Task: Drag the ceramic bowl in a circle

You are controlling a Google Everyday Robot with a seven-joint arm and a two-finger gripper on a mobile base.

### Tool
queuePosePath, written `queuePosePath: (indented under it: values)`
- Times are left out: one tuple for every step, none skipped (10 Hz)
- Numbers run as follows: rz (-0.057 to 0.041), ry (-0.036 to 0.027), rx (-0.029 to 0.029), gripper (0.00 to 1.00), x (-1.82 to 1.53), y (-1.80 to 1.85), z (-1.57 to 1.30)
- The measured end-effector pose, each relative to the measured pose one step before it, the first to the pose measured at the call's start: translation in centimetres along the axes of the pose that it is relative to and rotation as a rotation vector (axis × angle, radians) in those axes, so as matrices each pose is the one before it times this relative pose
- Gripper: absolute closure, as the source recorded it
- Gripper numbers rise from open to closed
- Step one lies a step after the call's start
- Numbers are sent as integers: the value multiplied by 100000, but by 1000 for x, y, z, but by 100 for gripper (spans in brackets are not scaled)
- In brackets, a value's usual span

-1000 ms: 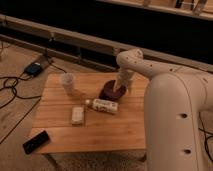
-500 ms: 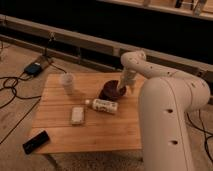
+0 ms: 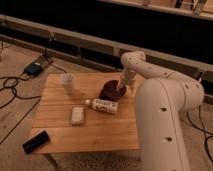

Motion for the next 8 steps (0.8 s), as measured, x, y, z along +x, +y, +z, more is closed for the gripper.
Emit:
queuePosePath:
  values:
    - [-27, 44, 29, 35, 18, 4, 17]
    - [-117, 50, 0, 35, 11, 86, 29]
    - [34, -53, 25, 35, -17, -29, -24]
    - [74, 26, 63, 35, 13, -68, 12]
    - [-224, 142, 246, 35, 100, -34, 59]
    - [-561, -165, -66, 35, 57, 128, 41]
    - [-606, -365, 331, 35, -14, -22, 89]
    - [-572, -271, 237, 36, -12, 37, 135]
